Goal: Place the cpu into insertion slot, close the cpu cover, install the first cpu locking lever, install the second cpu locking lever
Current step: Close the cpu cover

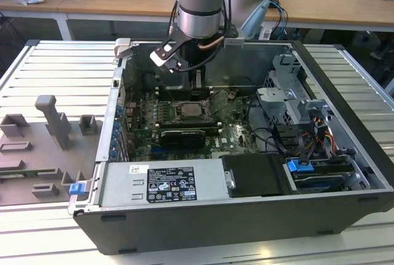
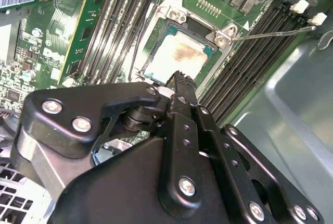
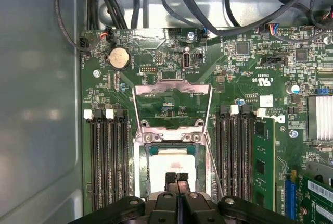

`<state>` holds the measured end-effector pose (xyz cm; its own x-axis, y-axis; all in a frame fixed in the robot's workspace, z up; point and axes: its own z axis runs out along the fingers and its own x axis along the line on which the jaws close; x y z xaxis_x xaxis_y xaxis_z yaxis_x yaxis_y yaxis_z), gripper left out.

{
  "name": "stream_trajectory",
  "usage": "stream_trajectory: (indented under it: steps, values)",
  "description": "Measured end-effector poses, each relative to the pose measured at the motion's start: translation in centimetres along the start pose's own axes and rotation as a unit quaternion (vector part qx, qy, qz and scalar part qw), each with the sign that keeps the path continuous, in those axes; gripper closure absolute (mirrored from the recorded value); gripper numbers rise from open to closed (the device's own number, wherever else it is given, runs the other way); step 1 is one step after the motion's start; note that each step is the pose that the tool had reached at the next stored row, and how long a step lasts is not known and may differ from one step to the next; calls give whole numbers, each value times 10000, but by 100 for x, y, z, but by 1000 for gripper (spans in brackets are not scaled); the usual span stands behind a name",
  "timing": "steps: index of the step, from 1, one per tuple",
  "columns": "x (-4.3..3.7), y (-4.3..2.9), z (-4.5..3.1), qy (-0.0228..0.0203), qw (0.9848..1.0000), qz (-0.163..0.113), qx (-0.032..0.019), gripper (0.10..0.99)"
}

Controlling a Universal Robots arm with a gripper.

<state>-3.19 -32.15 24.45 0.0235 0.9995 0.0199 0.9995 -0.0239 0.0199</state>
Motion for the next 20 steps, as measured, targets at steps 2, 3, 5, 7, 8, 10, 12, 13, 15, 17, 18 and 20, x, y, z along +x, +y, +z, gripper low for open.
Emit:
stream_trajectory:
  steps: [2,3,5,7,8,10,12,13,15,17,18,20]
  values:
    - [0,0,-7,1,10000,0,-1,980]
    - [0,0,-14,0,10000,0,0,980]
    - [1,0,-19,1,10000,0,-1,980]
    - [1,1,-22,0,10000,0,0,980]
    - [1,0,-23,1,10000,0,-1,980]
    - [0,0,-26,0,10000,0,0,980]
    - [1,0,-29,0,10000,0,0,980]
    - [1,1,-30,1,10000,0,0,980]
    - [1,1,-33,1,10000,0,-1,980]
    - [-2,0,-35,5,10000,1,0,980]
    - [-1,0,-34,9,10000,1,0,980]
    - [-1,0,-34,17,10000,1,0,980]
